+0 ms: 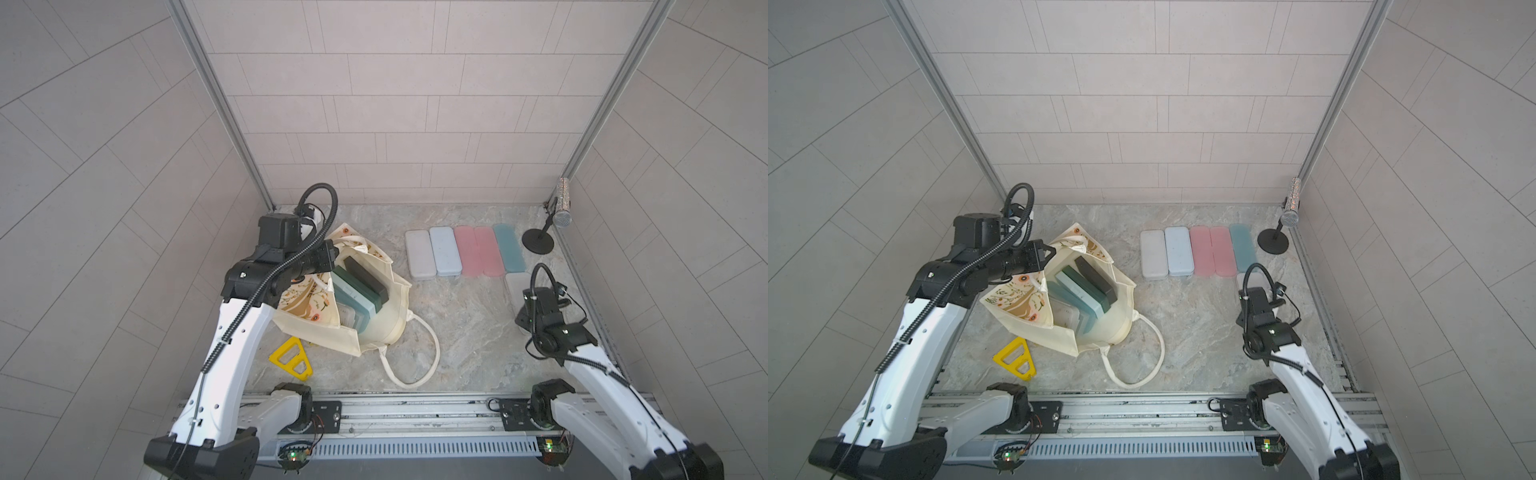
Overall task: Take out the pencil case from the canvas bag
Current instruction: Adjust the pencil case at the center of the board.
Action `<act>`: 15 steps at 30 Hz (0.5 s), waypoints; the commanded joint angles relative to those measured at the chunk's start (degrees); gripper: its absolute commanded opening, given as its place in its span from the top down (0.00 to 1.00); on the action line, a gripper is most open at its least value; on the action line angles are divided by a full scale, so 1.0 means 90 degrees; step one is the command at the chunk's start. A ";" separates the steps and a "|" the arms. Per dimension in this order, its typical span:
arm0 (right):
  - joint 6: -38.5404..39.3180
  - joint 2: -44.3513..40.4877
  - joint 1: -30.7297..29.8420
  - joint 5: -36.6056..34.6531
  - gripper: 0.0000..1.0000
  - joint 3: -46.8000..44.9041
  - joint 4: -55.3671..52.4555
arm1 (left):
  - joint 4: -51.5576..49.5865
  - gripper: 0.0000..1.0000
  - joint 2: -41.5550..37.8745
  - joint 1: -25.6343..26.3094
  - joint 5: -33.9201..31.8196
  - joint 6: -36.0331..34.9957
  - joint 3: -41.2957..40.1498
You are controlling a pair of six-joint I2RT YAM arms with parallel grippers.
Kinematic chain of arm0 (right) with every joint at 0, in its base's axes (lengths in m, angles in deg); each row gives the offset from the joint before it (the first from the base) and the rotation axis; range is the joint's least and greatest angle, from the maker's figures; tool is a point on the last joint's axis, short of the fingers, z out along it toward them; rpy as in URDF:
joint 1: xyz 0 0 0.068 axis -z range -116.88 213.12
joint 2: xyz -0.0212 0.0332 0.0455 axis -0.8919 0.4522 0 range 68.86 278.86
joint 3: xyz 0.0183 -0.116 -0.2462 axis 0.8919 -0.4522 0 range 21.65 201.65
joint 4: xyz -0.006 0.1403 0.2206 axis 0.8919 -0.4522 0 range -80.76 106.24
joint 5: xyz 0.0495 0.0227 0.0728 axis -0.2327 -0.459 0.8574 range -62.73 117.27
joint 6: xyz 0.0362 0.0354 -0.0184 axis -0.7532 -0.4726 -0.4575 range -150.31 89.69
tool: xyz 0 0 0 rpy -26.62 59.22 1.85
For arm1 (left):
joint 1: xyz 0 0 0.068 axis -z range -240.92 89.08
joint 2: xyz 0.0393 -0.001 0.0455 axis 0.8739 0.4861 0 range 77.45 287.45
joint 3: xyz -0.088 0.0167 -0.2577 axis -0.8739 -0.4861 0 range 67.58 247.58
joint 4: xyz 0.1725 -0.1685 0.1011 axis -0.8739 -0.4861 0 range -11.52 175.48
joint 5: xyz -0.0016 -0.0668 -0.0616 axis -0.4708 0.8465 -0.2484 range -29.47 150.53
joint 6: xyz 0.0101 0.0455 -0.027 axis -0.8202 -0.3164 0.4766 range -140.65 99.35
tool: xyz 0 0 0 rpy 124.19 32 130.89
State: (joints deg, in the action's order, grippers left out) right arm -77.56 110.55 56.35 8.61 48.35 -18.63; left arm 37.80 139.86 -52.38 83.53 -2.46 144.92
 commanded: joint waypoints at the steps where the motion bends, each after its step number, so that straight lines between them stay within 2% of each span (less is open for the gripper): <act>1: -0.0478 -0.0531 0.0565 -0.0231 0.60 -0.0126 -0.1058 | 0.0971 1.00 -0.0072 0.0029 0.0274 0.0090 0.0025; 5: -0.0600 -0.0348 0.0873 0.0227 0.66 -0.0220 -0.1097 | 0.1054 1.00 -0.0045 0.0048 0.0319 0.0127 -0.0029; 15: -0.0400 0.0300 0.1272 0.0553 0.68 -0.0337 -0.0660 | 0.1064 1.00 0.0050 0.0126 0.0345 0.0015 0.0108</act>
State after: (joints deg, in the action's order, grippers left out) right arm -80.92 112.87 66.97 13.07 45.72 -24.95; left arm 40.34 141.04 -51.64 84.58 -2.24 143.92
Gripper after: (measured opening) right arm 0.321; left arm 0.050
